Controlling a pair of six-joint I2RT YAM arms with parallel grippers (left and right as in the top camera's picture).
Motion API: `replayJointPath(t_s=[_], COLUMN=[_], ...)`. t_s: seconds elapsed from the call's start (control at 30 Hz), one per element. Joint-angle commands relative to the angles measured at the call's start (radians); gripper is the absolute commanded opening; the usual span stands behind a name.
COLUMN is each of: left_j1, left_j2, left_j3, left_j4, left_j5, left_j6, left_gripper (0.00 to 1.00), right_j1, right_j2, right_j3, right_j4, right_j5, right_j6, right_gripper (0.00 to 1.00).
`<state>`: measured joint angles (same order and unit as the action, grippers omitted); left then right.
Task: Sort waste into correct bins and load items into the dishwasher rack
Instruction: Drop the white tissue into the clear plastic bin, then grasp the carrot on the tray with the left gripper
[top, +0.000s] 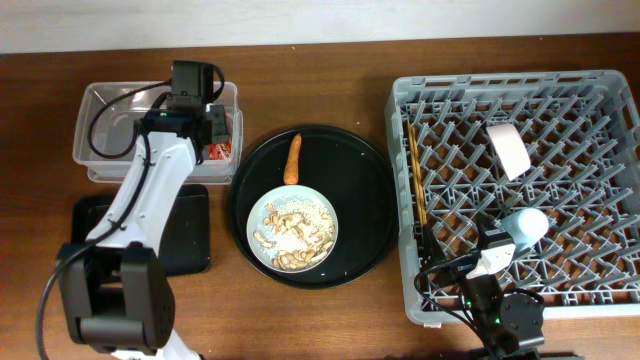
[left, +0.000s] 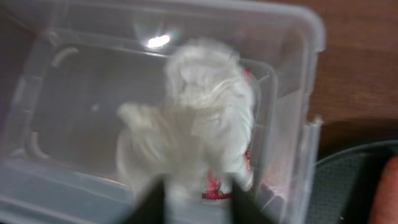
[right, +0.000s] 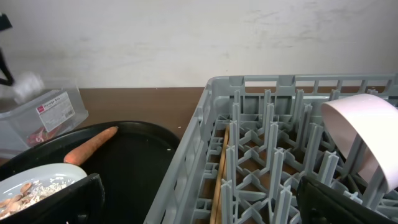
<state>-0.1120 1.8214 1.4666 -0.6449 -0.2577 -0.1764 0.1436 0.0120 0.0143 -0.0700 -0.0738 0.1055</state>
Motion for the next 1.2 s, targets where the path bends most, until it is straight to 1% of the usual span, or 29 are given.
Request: replayJointPath(t_s=[0.0, 0.07, 0.1, 0.13, 0.17, 0.2, 0.23, 0.33, 0.5, 0.53, 0.57, 0.63, 0.83, 0.93, 0.97, 1.07, 1.1, 1.17], left_j1=[-0.004, -0.020, -0.035, -0.055, -0.079, -0.105, -0.132, -0.231, -0.352, -0.361, -0.367, -0.366, -0.342, -0.334, -0.334, -0.335, -0.335, -0.335], left_j2=[-0.008, -0.032, -0.050, -0.069, -0.078, -0.078, -0.075, -0.051, 0.046, 0.068, 0.097, 0.158, 0.270, 0.301, 0.304, 0.302, 0.301, 0.293], left_j3=[0.013, 0.030, 0.037, 0.039, 0.039, 0.039, 0.037, 0.005, -0.031, -0.031, -0.031, -0.031, -0.031, -0.031, -0.031, -0.026, -0.018, 0.009], left_j4=[-0.001, -0.012, -0.020, -0.025, -0.032, -0.042, -0.051, -0.064, -0.060, -0.051, -0.040, -0.023, 0.008, 0.021, 0.020, 0.019, 0.017, -0.005], left_j5=[0.064, 0.087, 0.138, 0.205, 0.268, 0.311, 0.327, 0.292, 0.159, 0.151, 0.135, 0.093, 0.091, 0.092, 0.097, 0.103, 0.105, 0.109], left_j6=[0.021, 0.021, 0.021, 0.021, 0.021, 0.021, 0.020, 0.021, 0.003, 0.002, 0.001, -0.038, -0.074, -0.078, -0.077, -0.077, -0.077, -0.077], left_gripper=[0.87, 0.87, 0.86, 0.78, 0.73, 0.70, 0.70, 0.70, 0.69, 0.65, 0.64, 0.63, 0.58, 0.58, 0.54, 0.26, 0.20, 0.20], right_j1=[-0.006, -0.006, -0.006, -0.006, -0.006, -0.006, -0.006, -0.006, -0.006, -0.006, -0.006, -0.006, -0.006, -0.006, -0.006, -0.006, -0.006, -0.006], right_j2=[-0.008, -0.009, -0.008, -0.008, -0.009, -0.009, -0.009, -0.008, -0.009, -0.009, -0.008, -0.008, -0.009, -0.009, -0.008, -0.008, -0.008, -0.008], right_j3=[-0.009, -0.009, -0.009, -0.009, -0.009, -0.009, -0.009, -0.009, -0.009, -0.009, -0.009, -0.009, -0.009, -0.009, -0.009, -0.009, -0.009, -0.009], right_j4=[0.003, 0.003, 0.003, 0.003, 0.003, 0.003, 0.003, 0.003, 0.003, 0.003, 0.003, 0.003, 0.003, 0.003, 0.003, 0.003, 0.003, 0.003], right_j5=[-0.013, -0.013, -0.013, -0.013, -0.013, -0.013, -0.013, -0.013, -0.013, -0.013, -0.013, -0.013, -0.013, -0.013, -0.013, -0.013, -0.013, -0.013], right_j6=[0.006, 0.006, 0.006, 0.006, 0.006, 0.006, 0.006, 0.006, 0.006, 0.006, 0.006, 0.006, 0.006, 0.006, 0.006, 0.006, 0.006, 0.006], right_gripper=[0.98, 0.98, 0.98, 0.98, 0.98, 0.98, 0.98, 0.98, 0.98, 0.98, 0.98, 0.98, 0.98, 0.98, 0.98, 0.98, 0.98, 0.98])
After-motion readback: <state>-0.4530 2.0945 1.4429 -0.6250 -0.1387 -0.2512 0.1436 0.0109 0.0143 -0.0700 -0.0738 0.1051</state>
